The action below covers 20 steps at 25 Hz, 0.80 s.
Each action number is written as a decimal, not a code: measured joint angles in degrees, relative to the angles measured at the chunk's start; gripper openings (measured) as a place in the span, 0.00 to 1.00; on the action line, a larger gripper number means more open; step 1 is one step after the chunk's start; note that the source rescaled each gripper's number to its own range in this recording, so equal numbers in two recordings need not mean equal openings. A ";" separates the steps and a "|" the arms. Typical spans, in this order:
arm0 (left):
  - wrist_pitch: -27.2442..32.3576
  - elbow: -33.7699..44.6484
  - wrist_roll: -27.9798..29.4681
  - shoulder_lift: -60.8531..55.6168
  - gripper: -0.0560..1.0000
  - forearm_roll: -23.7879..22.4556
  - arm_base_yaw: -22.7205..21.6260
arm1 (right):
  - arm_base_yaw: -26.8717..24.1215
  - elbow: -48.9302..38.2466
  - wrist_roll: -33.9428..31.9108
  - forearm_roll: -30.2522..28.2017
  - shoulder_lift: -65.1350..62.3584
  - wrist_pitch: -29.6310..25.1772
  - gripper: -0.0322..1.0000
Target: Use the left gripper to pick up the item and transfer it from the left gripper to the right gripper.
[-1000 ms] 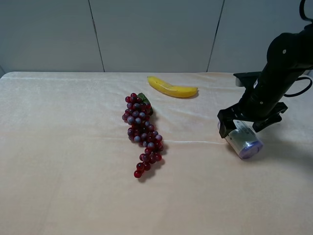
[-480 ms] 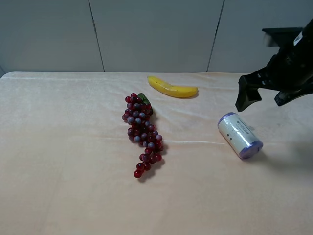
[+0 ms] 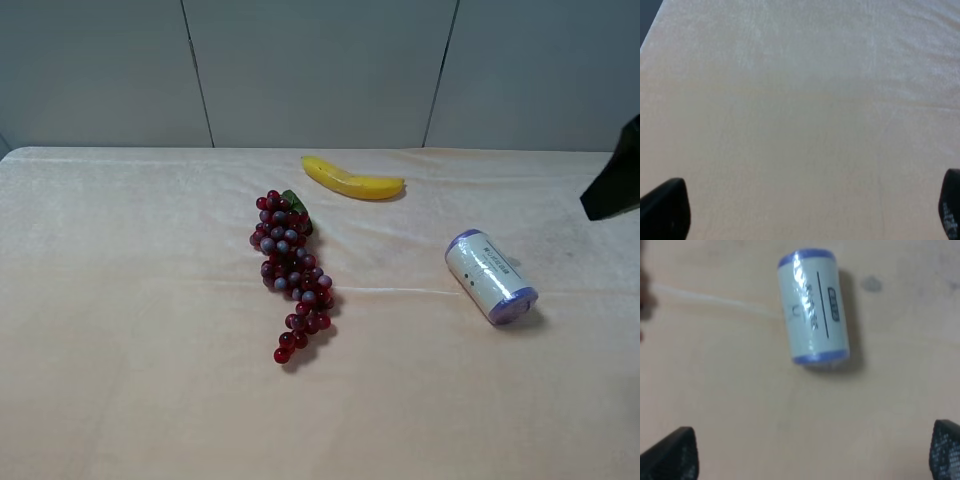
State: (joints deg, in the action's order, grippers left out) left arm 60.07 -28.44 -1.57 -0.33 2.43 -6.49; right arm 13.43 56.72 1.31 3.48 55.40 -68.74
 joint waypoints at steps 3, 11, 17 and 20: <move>0.00 0.00 0.00 0.00 1.00 0.00 0.00 | 0.00 -4.19 0.00 0.00 -7.27 -0.30 1.00; 0.00 0.00 0.00 0.00 1.00 0.00 0.00 | 0.00 -19.81 0.00 0.05 -31.26 -0.83 1.00; 0.00 0.00 0.00 0.00 1.00 0.00 0.00 | 0.00 -25.47 0.00 0.05 -46.17 1.39 1.00; 0.00 0.00 0.00 0.00 1.00 0.00 0.00 | 0.00 -25.68 0.00 -0.09 -52.41 4.06 1.00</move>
State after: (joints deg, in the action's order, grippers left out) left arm 60.07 -28.44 -1.57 -0.33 2.43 -6.49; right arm 13.43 31.04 1.31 3.39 2.99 -64.68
